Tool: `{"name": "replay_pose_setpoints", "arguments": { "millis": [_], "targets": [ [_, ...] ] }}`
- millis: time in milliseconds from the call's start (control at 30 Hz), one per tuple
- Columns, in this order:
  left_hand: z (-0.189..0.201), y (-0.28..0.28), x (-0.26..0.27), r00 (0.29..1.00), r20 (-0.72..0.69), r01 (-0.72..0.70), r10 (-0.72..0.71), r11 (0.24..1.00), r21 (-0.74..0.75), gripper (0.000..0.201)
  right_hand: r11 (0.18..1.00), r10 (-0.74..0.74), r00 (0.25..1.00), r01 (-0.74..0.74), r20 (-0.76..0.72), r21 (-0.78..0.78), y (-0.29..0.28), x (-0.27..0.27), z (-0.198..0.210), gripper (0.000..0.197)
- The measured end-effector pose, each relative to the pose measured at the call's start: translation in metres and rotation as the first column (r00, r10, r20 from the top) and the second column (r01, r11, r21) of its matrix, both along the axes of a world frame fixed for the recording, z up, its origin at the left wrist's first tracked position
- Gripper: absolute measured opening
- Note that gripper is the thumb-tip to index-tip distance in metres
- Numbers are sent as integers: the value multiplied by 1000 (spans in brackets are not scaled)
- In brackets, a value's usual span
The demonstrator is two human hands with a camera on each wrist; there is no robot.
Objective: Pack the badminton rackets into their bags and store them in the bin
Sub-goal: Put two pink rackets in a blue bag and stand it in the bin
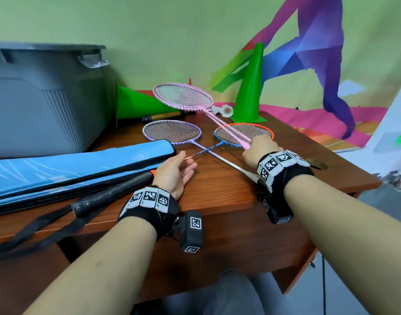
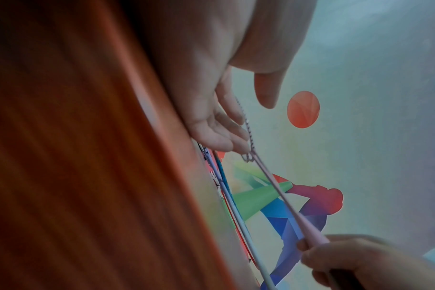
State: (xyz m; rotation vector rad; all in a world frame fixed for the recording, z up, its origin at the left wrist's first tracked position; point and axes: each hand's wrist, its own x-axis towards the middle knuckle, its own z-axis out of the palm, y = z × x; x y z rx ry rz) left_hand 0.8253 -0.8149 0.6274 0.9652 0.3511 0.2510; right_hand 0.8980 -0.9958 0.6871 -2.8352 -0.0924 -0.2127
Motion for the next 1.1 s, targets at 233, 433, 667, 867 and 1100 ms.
{"name": "replay_pose_setpoints", "arguments": {
  "millis": [233, 433, 667, 867, 1100],
  "targets": [
    [2, -2, -4, 1000, 18, -2, 1, 997, 72, 18, 970, 239, 969, -235, 61, -66, 3, -15, 25, 15],
    [7, -5, -13, 997, 30, 68, -71, 991, 111, 15, 932, 330, 941, -313, 70, -186, -9, -27, 16, 3],
    [24, -9, -17, 976, 67, 201, -208, 975, 89, 12, 921, 378, 924, -369, 57, -126, -30, -28, 10, 13],
    [32, -11, -21, 973, 80, 212, -217, 975, 61, 21, 920, 392, 916, -389, 86, -53, -48, -31, 3, 19],
    [39, -16, -23, 973, 99, 211, -210, 977, 1, 24, 909, 416, 903, -409, 108, -77, -64, -46, 8, 19]
  ]
}}
